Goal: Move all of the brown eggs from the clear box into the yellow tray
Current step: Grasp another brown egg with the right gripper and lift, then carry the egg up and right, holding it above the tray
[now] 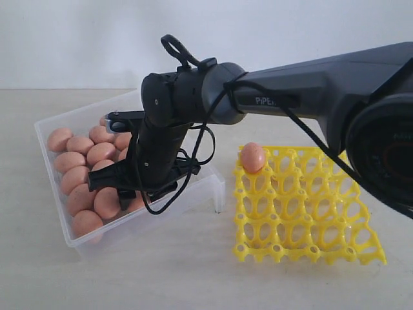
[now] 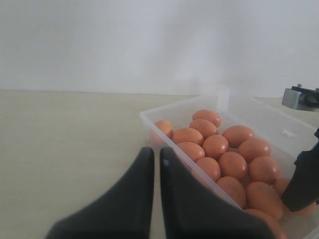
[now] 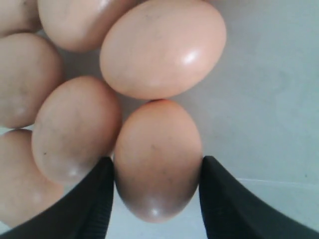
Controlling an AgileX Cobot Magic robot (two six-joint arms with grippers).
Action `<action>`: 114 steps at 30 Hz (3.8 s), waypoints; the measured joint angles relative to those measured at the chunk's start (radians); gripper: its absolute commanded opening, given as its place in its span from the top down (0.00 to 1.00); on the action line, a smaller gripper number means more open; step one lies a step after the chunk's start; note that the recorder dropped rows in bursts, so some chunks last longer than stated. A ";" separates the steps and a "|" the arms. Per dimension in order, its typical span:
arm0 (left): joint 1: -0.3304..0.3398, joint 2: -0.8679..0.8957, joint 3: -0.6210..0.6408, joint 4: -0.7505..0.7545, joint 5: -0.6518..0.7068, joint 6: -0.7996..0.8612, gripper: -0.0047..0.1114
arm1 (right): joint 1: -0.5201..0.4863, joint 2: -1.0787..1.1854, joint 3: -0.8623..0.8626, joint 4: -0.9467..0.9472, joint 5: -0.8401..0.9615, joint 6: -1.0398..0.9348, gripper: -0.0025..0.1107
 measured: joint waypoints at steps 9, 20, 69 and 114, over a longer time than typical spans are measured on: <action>0.000 0.000 0.000 0.000 0.000 0.000 0.92 | 0.000 -0.005 0.000 -0.039 -0.016 -0.007 0.98; 0.000 0.000 0.000 0.000 0.000 0.000 0.92 | 0.048 -0.150 0.002 -0.143 -0.087 0.004 0.98; 0.000 0.000 0.000 0.000 0.000 0.000 0.92 | -0.775 -0.812 0.816 -1.995 -0.583 1.902 0.98; 0.000 0.000 0.000 0.000 0.000 0.000 0.92 | -0.911 -0.662 0.428 -1.319 -2.029 1.524 0.98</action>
